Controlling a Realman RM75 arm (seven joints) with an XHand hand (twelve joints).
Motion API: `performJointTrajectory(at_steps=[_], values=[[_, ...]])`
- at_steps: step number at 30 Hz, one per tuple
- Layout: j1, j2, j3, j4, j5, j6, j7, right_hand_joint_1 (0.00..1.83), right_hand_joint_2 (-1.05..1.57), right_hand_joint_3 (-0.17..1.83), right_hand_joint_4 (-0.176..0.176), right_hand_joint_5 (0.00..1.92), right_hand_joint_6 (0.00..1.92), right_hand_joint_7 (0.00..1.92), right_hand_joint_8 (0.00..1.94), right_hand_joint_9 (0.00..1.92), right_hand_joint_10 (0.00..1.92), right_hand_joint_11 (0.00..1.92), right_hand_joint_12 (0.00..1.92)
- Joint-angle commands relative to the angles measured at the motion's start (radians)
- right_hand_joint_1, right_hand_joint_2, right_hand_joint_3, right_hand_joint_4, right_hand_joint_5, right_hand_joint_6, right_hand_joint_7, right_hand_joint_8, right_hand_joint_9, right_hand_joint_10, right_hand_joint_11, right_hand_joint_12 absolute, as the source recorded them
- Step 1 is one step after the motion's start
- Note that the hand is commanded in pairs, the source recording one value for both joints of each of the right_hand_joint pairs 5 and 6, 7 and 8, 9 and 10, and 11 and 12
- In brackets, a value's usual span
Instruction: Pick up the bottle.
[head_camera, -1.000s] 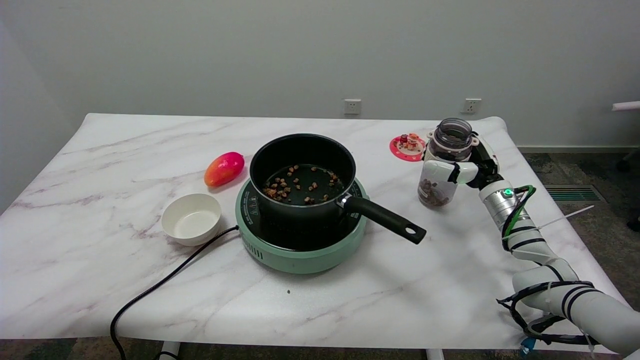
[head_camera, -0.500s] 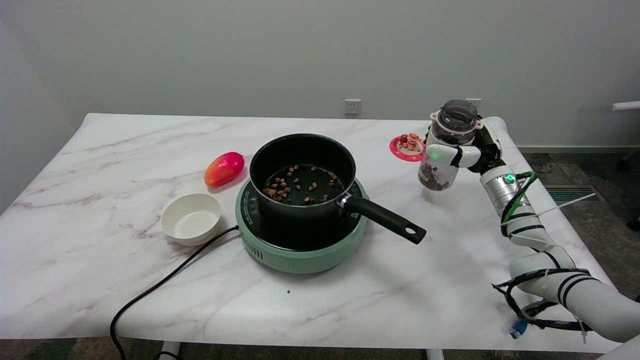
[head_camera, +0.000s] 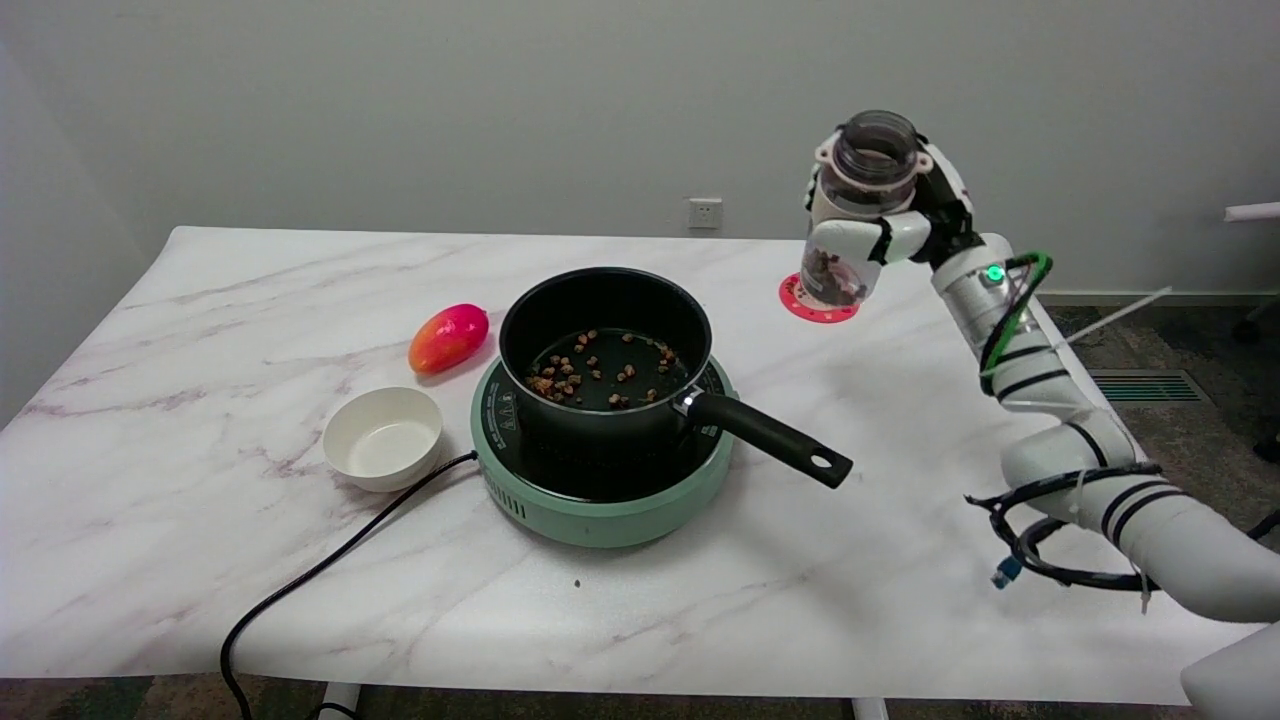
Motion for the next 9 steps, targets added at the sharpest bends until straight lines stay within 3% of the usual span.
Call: performJointTrajectory(at_steps=[1,9], values=[[0.137,0.081,-0.013,0.31,-0.351,-0.251,0.005,1.52,0.89,0.58,0.0,1.92,1.92,1.86,1.86,1.38,1.38,1.16,1.16],[0.166,0.128,-0.045,0.472,-0.579,-0.45,0.005,1.56,0.72,0.66,0.0,1.82,1.82,1.81,1.81,1.33,1.33,1.12,1.12]])
